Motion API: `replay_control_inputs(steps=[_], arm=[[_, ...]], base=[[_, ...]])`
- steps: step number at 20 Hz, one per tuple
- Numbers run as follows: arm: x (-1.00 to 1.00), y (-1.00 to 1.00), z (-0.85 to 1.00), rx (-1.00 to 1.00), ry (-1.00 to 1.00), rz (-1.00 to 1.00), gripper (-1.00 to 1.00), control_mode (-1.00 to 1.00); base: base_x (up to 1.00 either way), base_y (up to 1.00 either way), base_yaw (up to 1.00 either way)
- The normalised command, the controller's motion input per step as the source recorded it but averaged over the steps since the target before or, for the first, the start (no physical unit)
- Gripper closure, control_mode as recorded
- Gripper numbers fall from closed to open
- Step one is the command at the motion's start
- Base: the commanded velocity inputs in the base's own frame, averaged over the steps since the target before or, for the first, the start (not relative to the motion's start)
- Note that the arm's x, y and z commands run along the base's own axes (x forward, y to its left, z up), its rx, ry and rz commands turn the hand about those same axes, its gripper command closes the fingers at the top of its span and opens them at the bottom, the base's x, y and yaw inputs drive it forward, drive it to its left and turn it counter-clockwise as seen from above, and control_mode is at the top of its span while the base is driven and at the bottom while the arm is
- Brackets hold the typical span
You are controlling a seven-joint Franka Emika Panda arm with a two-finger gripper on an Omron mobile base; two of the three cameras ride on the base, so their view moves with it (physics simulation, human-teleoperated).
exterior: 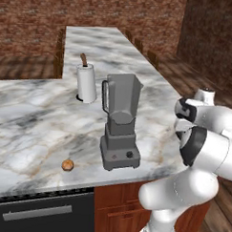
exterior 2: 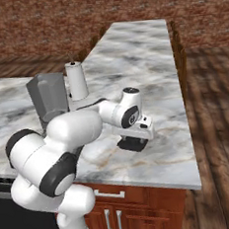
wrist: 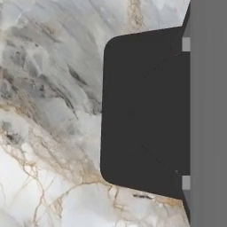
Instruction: Open the blender lid, put the tangerine in the blender, close the lid, and start the blender.
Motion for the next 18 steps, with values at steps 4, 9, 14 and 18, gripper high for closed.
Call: replay_control_inputs(steps=[4, 9, 14, 18], arm=[[0.31, 0.00, -0.62, 0.05, 0.00, 0.00, 1.00, -1.00], [0.32, 0.00, -0.35, 0.01, -0.01, -0.05, 1.00, -1.00], [0.25, 0.10, -0.28, 0.00, -0.01, -0.08, 1.00, -1.00], [0.13, 0.19, -0.39, -0.02, 0.00, -0.07, -1.00, -1.00]], base=[[0.00, 0.00, 0.00], [0.00, 0.00, 0.00], [0.00, 0.00, 0.00], [0.00, 0.00, 0.00]])
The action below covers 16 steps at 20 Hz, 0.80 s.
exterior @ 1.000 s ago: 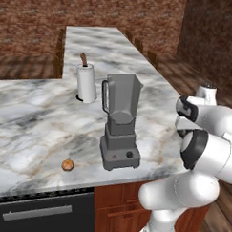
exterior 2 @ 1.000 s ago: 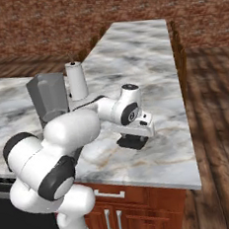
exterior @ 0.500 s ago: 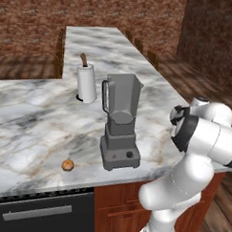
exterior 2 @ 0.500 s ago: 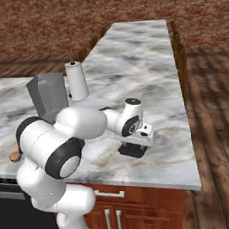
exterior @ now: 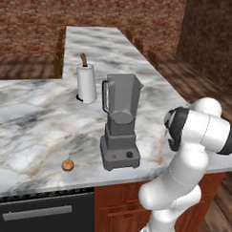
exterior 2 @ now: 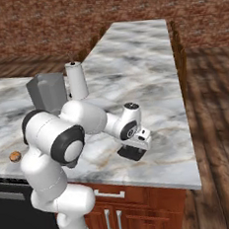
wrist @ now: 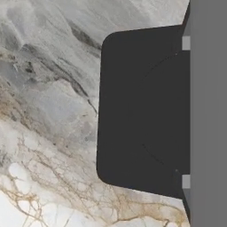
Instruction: Open the blender lid, put the tangerine in the blender, close the lid, and start the blender.
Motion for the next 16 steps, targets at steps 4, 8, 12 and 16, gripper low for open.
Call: replay_control_inputs(steps=[4, 8, 12, 16], arm=[[0.08, 0.20, -0.33, 0.00, 0.01, -0.05, -1.00, -1.00], [0.02, 0.15, -0.03, 0.00, 0.00, -0.04, -1.00, -1.00], [0.00, 0.04, 0.10, 0.00, 0.00, -0.02, -1.00, -1.00], [-0.04, 0.00, 0.49, 0.00, 0.00, -0.01, -1.00, -1.00]], base=[[0.00, 0.00, 0.00], [0.00, 0.00, 0.00], [0.00, 0.00, 0.00], [0.00, 0.00, 0.00]])
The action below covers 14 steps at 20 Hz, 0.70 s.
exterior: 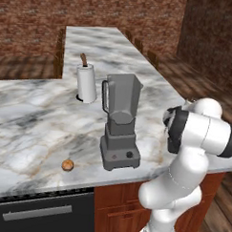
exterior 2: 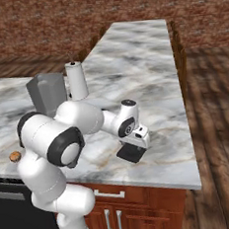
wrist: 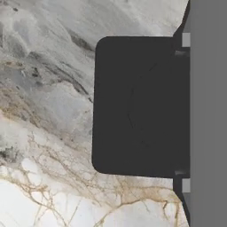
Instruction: Open the blender lid, put the tangerine in the blender, close the lid, and start the blender.
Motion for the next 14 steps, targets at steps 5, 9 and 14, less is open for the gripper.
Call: replay_control_inputs(steps=[5, 9, 14], arm=[[-0.09, 0.00, 0.69, 0.00, -0.01, 0.00, -1.00, -1.00], [-0.28, 0.19, 0.70, 0.00, 0.00, 0.00, -1.00, -1.00], [-0.52, 0.40, 0.73, -0.01, -0.02, 0.00, -1.00, -1.00]], base=[[0.00, 0.00, 0.00], [0.00, 0.00, 0.00], [0.00, 0.00, 0.00]])
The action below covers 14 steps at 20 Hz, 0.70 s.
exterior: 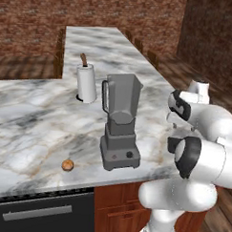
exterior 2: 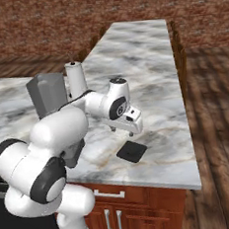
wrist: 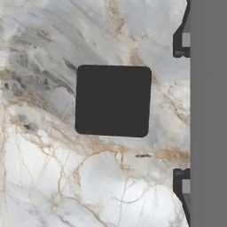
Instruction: Open the blender lid, put the tangerine in the blender, close the lid, and start the blender.
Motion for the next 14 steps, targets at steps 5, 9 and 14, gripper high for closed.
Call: replay_control_inputs(steps=[5, 9, 14], arm=[[-0.62, 0.42, 0.76, 0.00, -0.03, 0.00, -1.00, -1.00], [-0.86, 0.43, 0.61, 0.00, -0.03, -0.01, -1.00, -1.00], [-0.96, 0.60, 0.46, 0.00, -0.03, 0.00, -1.00, -1.00]], base=[[0.00, 0.00, 0.00], [0.00, 0.00, 0.00], [0.00, 0.00, 0.00]])
